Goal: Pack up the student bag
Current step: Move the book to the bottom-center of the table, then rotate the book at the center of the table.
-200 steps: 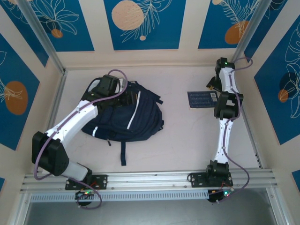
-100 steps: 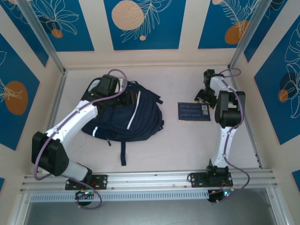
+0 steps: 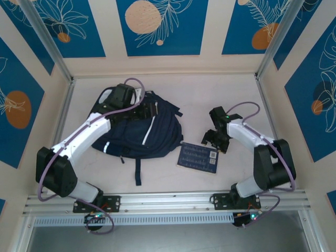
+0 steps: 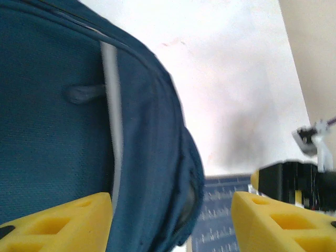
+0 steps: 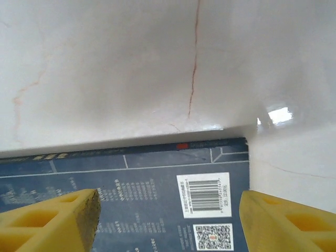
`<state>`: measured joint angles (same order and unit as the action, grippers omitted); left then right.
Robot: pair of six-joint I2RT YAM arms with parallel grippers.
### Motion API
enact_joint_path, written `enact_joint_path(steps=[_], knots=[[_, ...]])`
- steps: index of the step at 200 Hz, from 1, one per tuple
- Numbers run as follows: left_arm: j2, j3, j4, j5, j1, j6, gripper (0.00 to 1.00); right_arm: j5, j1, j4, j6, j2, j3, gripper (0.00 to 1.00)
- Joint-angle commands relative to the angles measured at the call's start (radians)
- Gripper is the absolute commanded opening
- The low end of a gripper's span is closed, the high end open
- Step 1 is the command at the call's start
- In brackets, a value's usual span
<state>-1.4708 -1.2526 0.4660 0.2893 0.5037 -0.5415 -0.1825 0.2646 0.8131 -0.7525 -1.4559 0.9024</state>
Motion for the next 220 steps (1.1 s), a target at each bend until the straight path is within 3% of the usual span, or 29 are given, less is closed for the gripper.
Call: enact_joint_path(steps=[1,52,92,118,171,187,220], knots=[[-0.034,-0.073,0.063,0.073,0.114,0.097,0.61,0.056,-0.047,-0.019,-0.013,0.047,-0.029,0.71],[-0.185,-0.099,0.117,0.125,0.305,0.133,0.59,0.199,-0.089,-0.12,-0.057,0.135,-0.168,0.74],[-0.308,-0.126,0.125,0.127,0.382,0.159,0.53,0.061,-0.111,-0.168,-0.049,0.19,-0.194,0.75],[-0.349,-0.152,0.146,0.191,0.424,0.224,0.4,0.035,-0.114,-0.222,-0.042,0.18,-0.152,0.75],[-0.452,-0.189,0.261,0.297,0.503,0.353,0.13,0.131,-0.134,-0.253,-0.038,0.038,-0.002,0.74],[-0.491,-0.201,0.29,0.292,0.522,0.374,0.08,0.147,-0.135,-0.268,-0.035,0.005,0.015,0.74],[-0.554,-0.239,0.296,0.249,0.534,0.378,0.08,0.164,-0.156,-0.29,-0.041,-0.039,0.017,0.73]])
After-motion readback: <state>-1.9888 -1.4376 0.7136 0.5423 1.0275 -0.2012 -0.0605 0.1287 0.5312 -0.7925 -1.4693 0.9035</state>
